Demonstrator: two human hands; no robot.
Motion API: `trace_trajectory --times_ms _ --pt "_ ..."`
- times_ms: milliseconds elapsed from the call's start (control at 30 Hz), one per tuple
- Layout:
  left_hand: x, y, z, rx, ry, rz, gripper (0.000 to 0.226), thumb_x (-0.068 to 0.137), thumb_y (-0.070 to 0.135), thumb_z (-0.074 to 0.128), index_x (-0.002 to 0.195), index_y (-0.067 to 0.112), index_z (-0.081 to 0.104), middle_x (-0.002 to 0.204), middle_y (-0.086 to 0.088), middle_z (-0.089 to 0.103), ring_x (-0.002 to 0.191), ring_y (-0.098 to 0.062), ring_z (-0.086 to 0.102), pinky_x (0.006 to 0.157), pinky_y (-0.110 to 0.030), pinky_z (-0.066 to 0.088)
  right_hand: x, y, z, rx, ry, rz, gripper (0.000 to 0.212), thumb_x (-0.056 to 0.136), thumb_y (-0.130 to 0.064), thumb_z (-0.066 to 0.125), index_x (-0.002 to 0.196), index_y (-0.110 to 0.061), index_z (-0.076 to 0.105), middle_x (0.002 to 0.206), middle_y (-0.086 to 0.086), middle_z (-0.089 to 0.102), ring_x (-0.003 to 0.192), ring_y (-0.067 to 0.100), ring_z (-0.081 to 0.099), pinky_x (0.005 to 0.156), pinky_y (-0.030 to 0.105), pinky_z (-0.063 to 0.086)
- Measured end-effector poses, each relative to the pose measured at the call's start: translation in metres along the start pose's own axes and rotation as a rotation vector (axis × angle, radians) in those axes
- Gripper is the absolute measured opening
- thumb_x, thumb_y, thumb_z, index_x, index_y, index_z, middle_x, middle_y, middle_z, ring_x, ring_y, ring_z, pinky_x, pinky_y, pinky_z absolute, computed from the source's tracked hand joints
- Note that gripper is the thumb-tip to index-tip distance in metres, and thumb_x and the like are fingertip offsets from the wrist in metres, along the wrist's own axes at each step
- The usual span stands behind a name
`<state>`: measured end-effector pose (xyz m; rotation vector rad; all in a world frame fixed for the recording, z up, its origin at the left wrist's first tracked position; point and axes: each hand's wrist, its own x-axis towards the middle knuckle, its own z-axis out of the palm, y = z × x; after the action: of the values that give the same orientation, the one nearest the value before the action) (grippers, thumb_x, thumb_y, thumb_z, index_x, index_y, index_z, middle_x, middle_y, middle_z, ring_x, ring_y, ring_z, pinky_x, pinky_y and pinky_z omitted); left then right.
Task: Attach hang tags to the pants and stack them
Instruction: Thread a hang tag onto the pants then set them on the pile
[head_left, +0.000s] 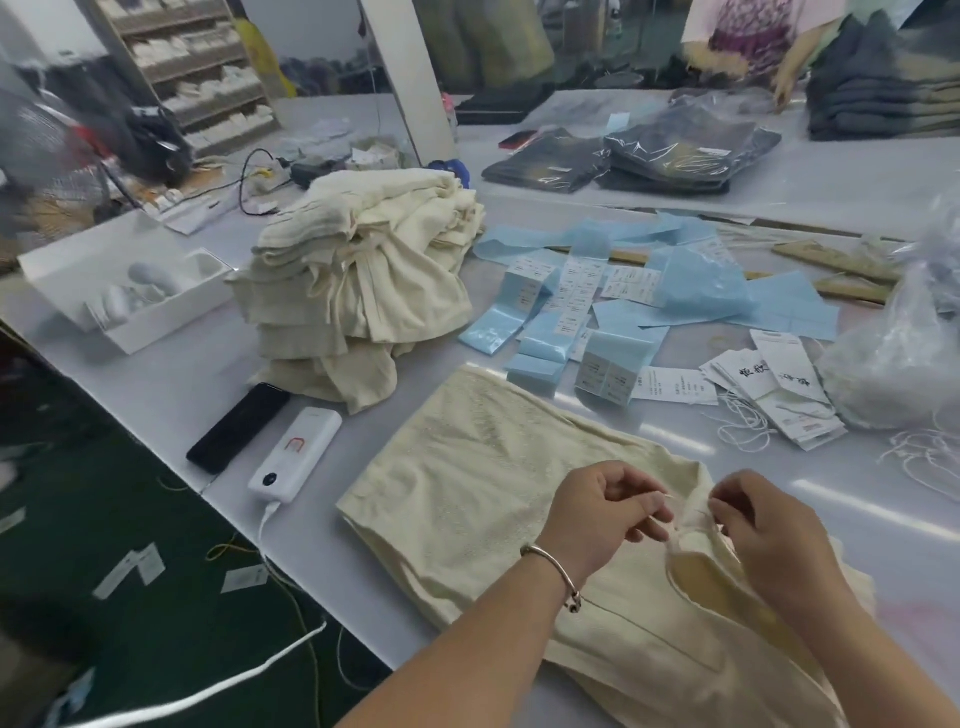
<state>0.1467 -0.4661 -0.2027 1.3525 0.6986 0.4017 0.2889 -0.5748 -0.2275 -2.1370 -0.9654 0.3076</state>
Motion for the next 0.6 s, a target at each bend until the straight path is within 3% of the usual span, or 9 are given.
trace_trajectory --times_ms 100,167,267,333,433,600 --pt "0.005 -0.001 -0.002 0.041 0.047 0.010 0.014 0.091 0.004 0.062 0.083 0.014 0.063 0.064 0.006 0.067 0.051 -0.005 0.061 0.052 -0.015 0.045 0.000 -0.020 0.002 0.175 -0.019 -0.038 0.017 0.082 0.003 0.069 0.074 -0.012 0.064 0.064 -0.002 0.066 0.065 0.016 0.062 0.059 0.020 0.044" --pt "0.008 -0.001 -0.002 0.063 0.056 0.015 0.014 0.091 0.005 0.062 0.081 0.015 0.062 0.063 0.006 0.067 0.050 -0.005 0.059 0.051 -0.015 0.044 0.001 -0.030 0.005 0.348 -0.070 0.025 0.016 0.080 0.005 0.070 0.075 -0.011 0.068 0.063 0.002 0.068 0.062 0.019 0.063 0.060 0.021 0.047" --pt "0.010 -0.001 -0.002 0.090 0.039 0.026 0.014 0.091 0.006 0.063 0.080 0.015 0.063 0.061 0.005 0.066 0.049 -0.007 0.058 0.051 -0.017 0.043 0.001 -0.034 0.008 0.575 -0.153 0.107 0.013 0.082 0.006 0.068 0.079 -0.007 0.071 0.062 0.006 0.069 0.053 0.010 0.061 0.047 0.016 0.043" --pt "0.010 -0.001 -0.002 0.100 0.032 0.026 0.014 0.090 0.006 0.064 0.079 0.014 0.063 0.059 0.005 0.065 0.047 -0.007 0.056 0.050 -0.017 0.042 0.001 -0.033 0.009 0.694 -0.184 0.168 0.012 0.084 0.007 0.066 0.083 -0.005 0.071 0.064 0.010 0.069 0.055 0.017 0.059 0.044 0.019 0.040" --pt "0.010 -0.001 -0.002 0.104 0.030 0.028 0.014 0.089 0.006 0.065 0.077 0.013 0.063 0.057 0.004 0.063 0.045 -0.007 0.055 0.048 -0.017 0.040 0.002 -0.031 0.007 0.831 -0.218 0.247 0.011 0.085 0.008 0.063 0.087 0.000 0.070 0.070 0.018 0.068 0.064 0.026 0.060 0.053 0.026 0.048" --pt "0.011 0.000 -0.005 0.130 0.048 0.024 0.014 0.089 0.010 0.065 0.076 0.015 0.064 0.059 0.003 0.064 0.048 -0.009 0.056 0.050 -0.018 0.042 0.004 -0.031 0.004 0.950 -0.288 0.320 0.010 0.083 0.008 0.063 0.089 0.003 0.069 0.074 0.018 0.066 0.068 0.023 0.060 0.062 0.024 0.051"
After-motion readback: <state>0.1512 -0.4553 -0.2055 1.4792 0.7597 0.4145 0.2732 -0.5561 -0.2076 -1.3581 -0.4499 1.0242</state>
